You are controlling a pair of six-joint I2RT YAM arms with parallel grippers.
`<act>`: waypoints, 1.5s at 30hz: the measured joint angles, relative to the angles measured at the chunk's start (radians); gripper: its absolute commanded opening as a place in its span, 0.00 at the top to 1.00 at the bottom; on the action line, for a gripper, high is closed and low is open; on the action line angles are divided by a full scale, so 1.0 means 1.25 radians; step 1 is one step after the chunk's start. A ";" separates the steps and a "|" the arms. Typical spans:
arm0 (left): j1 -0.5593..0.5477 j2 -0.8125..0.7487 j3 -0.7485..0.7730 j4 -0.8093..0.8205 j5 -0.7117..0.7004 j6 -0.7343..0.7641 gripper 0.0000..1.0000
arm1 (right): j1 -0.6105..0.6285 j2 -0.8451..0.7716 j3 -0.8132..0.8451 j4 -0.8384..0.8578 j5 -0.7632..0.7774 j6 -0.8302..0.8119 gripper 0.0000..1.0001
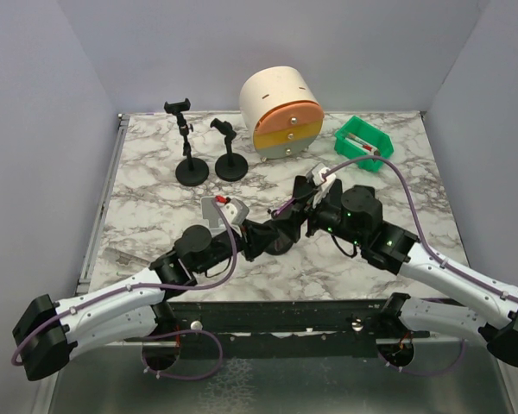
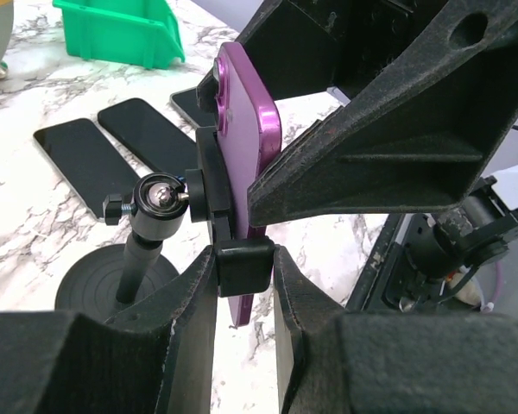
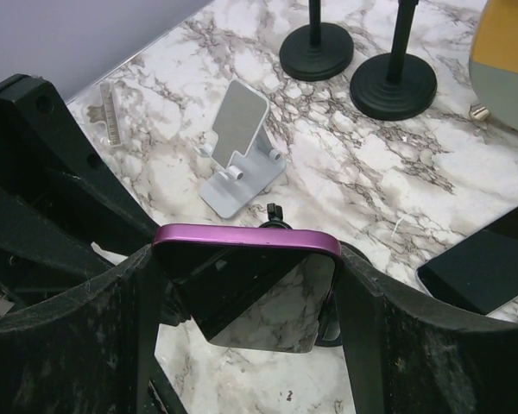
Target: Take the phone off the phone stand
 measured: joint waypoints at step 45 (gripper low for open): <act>0.165 0.094 -0.050 0.210 0.343 -0.210 1.00 | -0.027 -0.046 -0.040 0.020 -0.114 -0.035 1.00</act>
